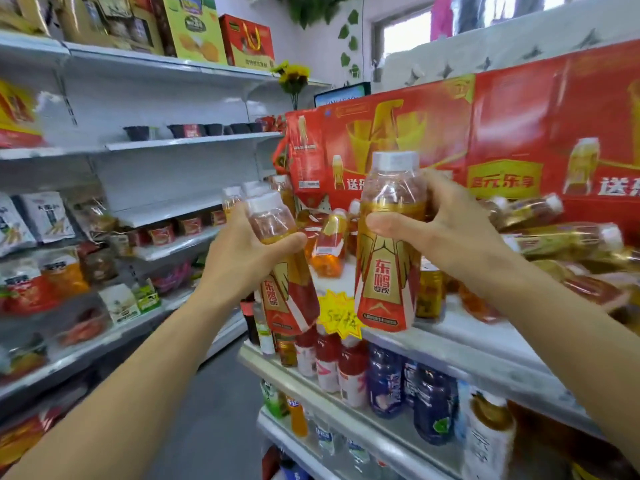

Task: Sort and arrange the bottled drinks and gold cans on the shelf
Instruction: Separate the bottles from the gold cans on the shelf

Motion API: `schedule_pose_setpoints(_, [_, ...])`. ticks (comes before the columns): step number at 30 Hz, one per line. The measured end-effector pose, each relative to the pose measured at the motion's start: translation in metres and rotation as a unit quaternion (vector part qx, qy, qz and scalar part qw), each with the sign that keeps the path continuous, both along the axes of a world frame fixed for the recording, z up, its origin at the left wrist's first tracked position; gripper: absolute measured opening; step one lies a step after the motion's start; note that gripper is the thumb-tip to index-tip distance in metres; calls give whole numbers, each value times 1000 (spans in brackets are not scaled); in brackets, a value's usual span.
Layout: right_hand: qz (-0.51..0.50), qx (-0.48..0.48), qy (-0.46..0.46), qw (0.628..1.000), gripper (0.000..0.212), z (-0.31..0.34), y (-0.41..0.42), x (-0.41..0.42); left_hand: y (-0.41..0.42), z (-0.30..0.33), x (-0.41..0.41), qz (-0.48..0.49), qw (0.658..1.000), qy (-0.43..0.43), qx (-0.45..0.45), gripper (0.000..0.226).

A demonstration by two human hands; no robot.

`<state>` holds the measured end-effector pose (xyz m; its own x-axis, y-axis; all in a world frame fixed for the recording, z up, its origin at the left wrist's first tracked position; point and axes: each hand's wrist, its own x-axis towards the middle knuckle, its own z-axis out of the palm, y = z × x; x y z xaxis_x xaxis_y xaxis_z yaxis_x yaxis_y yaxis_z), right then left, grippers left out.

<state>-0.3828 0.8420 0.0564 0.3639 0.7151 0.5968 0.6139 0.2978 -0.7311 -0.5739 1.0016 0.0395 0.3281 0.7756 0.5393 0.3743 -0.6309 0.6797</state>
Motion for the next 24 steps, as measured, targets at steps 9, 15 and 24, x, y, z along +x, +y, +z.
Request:
schedule_pose_setpoints(9, [-31,-20,24,999,49,0,115,0,131,5,37,-21,999,37,29,60])
schedule_pose_setpoints(15, [-80,-66,23,994,47,-11,158,1,183,-3,56,-61,997,49,26,57])
schedule_pose_setpoints(24, [-125,-152,22,980,50,-27,179,7,221,-18,74,-120,991,48,14,65])
